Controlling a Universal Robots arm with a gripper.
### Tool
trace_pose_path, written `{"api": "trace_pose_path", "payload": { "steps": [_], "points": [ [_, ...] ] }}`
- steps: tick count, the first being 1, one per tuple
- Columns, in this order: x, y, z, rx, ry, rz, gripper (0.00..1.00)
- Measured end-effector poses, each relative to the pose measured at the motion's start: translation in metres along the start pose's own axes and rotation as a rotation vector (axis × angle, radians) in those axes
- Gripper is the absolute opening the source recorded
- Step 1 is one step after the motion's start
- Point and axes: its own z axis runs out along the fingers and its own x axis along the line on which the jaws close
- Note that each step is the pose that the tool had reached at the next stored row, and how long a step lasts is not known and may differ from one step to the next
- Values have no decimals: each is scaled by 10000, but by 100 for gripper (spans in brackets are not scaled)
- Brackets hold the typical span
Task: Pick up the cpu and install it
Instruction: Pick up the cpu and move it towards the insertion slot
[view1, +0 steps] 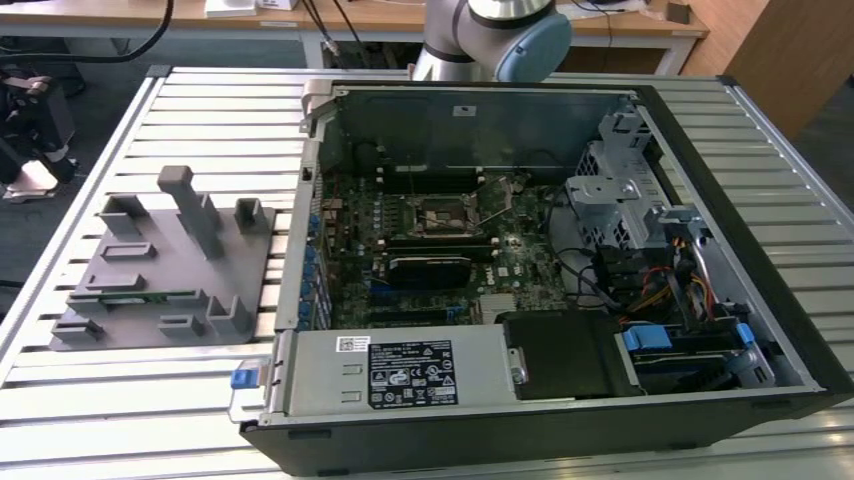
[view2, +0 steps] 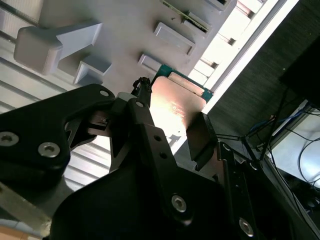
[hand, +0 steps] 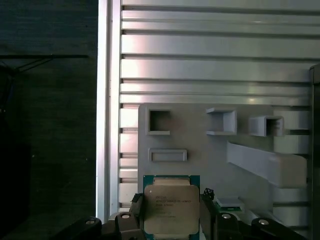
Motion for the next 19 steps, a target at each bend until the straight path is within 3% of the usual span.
{"api": "trace_pose_path", "payload": {
  "steps": [19],
  "points": [
    [-6,12,-289,0,-55,-1,53]
  ]
}}
